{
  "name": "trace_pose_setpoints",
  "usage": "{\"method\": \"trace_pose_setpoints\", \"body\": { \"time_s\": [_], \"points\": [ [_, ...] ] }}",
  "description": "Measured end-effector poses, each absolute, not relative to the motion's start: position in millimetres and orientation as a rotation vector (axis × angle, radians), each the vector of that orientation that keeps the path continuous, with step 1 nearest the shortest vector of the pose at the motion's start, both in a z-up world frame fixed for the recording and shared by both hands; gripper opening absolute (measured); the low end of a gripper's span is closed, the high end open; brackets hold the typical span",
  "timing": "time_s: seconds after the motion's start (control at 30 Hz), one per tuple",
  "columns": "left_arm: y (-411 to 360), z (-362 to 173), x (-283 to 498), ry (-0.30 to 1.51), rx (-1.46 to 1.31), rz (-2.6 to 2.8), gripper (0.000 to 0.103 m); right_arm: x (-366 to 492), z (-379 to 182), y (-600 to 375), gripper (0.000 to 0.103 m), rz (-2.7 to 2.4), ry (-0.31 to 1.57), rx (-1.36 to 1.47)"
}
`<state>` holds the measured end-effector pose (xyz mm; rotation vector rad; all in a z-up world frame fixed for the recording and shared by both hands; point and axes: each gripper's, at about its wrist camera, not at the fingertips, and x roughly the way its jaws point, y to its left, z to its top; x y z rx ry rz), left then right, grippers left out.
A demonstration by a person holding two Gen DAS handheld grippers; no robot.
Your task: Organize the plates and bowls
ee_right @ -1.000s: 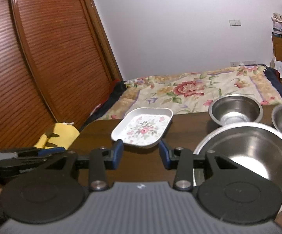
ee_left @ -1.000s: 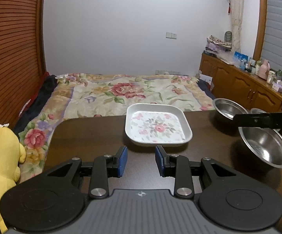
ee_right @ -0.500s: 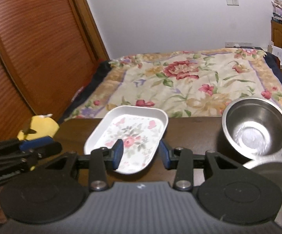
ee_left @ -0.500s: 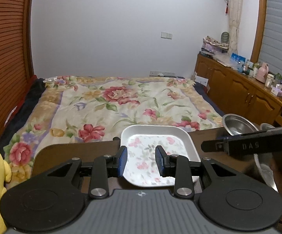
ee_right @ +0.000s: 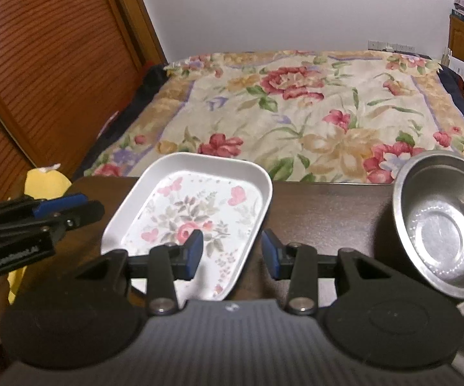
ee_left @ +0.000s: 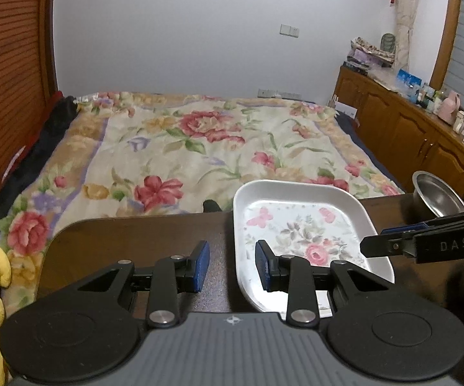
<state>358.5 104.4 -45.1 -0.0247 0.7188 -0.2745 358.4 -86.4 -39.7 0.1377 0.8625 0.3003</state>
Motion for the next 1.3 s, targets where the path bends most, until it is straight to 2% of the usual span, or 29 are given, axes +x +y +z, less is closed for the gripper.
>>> {"method": "trace_pose_setpoints", "body": {
  "time_s": [0.37,0.53,0.67,0.73,0.8,0.93,0.97,1.3],
  "points": [
    [95.9,-58.9,370.3,0.754,-0.002,-0.271,0.033,369.8,-49.0,-86.3,0.041,0.28,0.924,0.14],
    [95.7,-62.7,372.4,0.766,-0.002,-0.266,0.028,373.1,-52.2,-86.7,0.041,0.275,0.937,0.152],
    [97.3,-64.7,372.4,0.773,-0.026,-0.287,0.012,374.5,-52.0,-85.7,0.034,0.272,0.939,0.146],
    [95.6,-63.6,371.8,0.777,-0.022,-0.292,0.011,375.2,-52.5,-86.1,0.031,0.273,0.937,0.152],
    [92.6,-62.0,370.7,0.778,-0.003,-0.295,0.009,375.7,-52.9,-86.6,0.023,0.276,0.94,0.154],
    [89.1,-61.6,369.3,0.785,0.008,-0.298,0.009,373.2,-53.2,-86.3,0.019,0.291,0.948,0.128],
    [88.6,-60.9,368.6,0.786,0.012,-0.298,0.009,372.4,-53.0,-86.9,0.014,0.296,0.955,0.125],
    [89.8,-33.1,341.0,0.725,0.021,-0.295,0.009,360.3,-46.3,-95.8,0.012,0.315,0.95,0.172]
  ]
}}
